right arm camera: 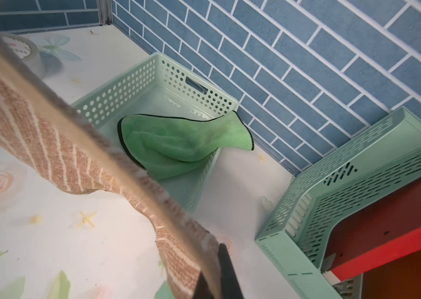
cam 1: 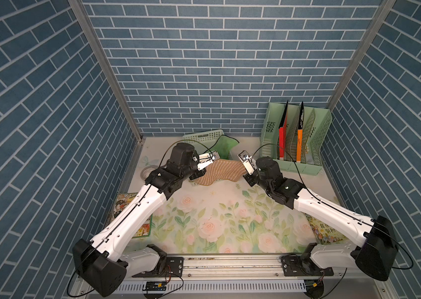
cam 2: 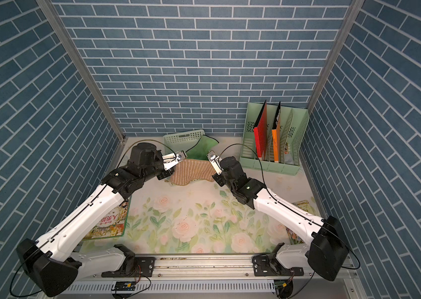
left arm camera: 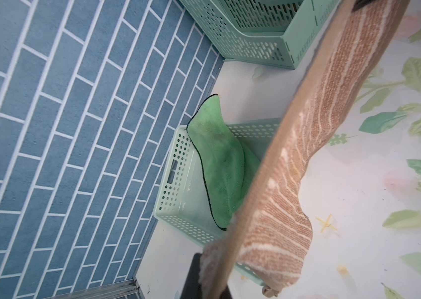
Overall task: Fold the square dishcloth
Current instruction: Flatten out the cleaning item at the center of the board, then fold the cleaning item at the center of the board.
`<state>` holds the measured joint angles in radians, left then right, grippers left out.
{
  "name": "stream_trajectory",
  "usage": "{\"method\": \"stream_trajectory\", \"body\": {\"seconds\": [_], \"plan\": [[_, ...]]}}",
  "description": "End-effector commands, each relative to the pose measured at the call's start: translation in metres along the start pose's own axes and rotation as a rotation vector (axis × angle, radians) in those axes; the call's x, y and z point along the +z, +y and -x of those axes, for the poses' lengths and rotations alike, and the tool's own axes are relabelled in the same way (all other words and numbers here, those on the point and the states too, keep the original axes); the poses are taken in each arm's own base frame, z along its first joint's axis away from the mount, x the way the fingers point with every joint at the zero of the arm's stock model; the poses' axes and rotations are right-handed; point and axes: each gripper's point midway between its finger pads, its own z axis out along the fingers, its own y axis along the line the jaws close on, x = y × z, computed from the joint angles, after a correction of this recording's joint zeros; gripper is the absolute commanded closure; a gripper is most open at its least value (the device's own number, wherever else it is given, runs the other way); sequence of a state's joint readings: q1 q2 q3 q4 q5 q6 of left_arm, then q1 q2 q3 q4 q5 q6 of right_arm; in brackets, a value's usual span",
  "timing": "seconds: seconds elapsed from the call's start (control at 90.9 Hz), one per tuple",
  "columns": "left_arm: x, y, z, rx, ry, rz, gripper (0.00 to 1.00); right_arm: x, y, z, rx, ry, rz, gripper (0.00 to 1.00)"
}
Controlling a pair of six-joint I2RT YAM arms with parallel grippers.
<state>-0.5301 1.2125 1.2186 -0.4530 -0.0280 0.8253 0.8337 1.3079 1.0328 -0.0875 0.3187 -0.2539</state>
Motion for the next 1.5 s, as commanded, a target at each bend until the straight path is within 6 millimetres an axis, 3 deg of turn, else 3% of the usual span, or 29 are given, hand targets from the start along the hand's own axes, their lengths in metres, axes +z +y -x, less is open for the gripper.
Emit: {"method": "stream_trajectory", "body": {"seconds": [0.0,0.055,0.165,0.242,0.374,0.517,0.616,0.726,0.858,0.946,1.067,1.177,1.287,1.485], "plan": [[-0.013,-0.033,-0.022,0.091,0.059,-0.082,1.00,-0.015,0.004,-0.006,-0.128,0.010,-0.014,1.00],[-0.017,-0.070,-0.048,0.152,0.111,-0.176,1.00,-0.020,0.024,-0.024,-0.171,0.040,0.038,1.00],[-0.021,-0.145,-0.112,0.208,0.236,-0.381,1.00,-0.030,0.086,-0.077,-0.235,0.165,0.236,1.00],[-0.028,-0.182,-0.144,0.208,0.297,-0.482,1.00,-0.038,0.123,-0.114,-0.261,0.260,0.348,1.00],[-0.046,-0.216,-0.159,0.194,0.279,-0.587,1.00,-0.054,0.174,-0.158,-0.261,0.408,0.524,1.00],[-0.064,-0.239,-0.165,0.162,0.263,-0.682,1.00,-0.060,0.215,-0.149,-0.156,0.465,0.641,1.00],[-0.071,-0.245,-0.178,0.173,0.299,-0.699,1.00,-0.068,0.229,-0.147,-0.116,0.494,0.707,1.00],[-0.074,-0.239,-0.177,0.179,0.305,-0.679,1.00,-0.085,0.238,-0.156,-0.049,0.513,0.791,1.00],[-0.092,-0.244,-0.174,0.183,0.331,-0.786,0.99,-0.102,0.234,-0.161,0.026,0.524,0.807,1.00],[-0.093,-0.250,-0.176,0.177,0.367,-0.848,0.97,-0.102,0.229,-0.161,0.045,0.526,0.784,1.00],[-0.076,-0.254,-0.182,0.190,0.386,-0.840,0.97,-0.089,0.232,-0.160,0.015,0.525,0.777,1.00],[-0.065,-0.253,-0.176,0.189,0.374,-0.845,0.98,-0.067,0.227,-0.159,0.018,0.547,0.761,1.00],[-0.046,-0.235,-0.164,0.199,0.345,-0.749,0.97,-0.046,0.213,-0.150,0.065,0.543,0.743,1.00],[-0.013,-0.206,-0.162,0.235,0.343,-0.608,0.97,-0.018,0.198,-0.135,0.090,0.515,0.743,1.00]]}}
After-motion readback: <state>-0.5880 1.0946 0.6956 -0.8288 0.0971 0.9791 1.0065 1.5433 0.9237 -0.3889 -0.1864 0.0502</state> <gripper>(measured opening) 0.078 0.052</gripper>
